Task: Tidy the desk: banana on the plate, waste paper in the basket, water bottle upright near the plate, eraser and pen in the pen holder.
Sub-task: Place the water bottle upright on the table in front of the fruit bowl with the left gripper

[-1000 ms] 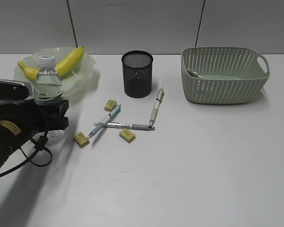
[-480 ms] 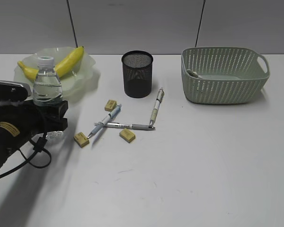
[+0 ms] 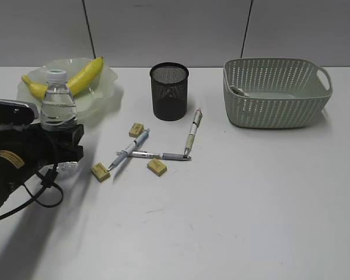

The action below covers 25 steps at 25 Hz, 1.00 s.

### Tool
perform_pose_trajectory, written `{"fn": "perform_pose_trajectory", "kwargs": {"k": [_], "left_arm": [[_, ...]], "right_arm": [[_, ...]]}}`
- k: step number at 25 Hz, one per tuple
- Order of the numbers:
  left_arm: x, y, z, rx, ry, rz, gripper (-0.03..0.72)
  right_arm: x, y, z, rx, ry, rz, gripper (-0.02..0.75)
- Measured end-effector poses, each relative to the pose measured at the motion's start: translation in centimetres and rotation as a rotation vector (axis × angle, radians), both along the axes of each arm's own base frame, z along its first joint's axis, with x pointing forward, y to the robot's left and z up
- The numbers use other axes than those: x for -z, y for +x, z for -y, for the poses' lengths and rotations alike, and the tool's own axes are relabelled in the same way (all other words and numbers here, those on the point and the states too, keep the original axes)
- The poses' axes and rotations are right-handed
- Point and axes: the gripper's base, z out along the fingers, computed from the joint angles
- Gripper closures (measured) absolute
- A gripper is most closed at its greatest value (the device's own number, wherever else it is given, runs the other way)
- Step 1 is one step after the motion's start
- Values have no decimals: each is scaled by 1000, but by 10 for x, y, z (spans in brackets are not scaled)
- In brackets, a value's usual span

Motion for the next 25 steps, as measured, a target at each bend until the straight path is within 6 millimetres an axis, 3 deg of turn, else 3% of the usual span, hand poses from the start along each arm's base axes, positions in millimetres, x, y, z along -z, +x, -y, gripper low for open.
{"fn": "perform_pose_trajectory", "kwargs": {"k": [20, 25], "left_arm": [[0, 0, 0, 1, 0, 0, 204], [0, 0, 0, 1, 0, 0, 169]], "right_arm": [[0, 0, 0, 0, 0, 0, 390], [0, 0, 0, 0, 0, 0, 390]]}}
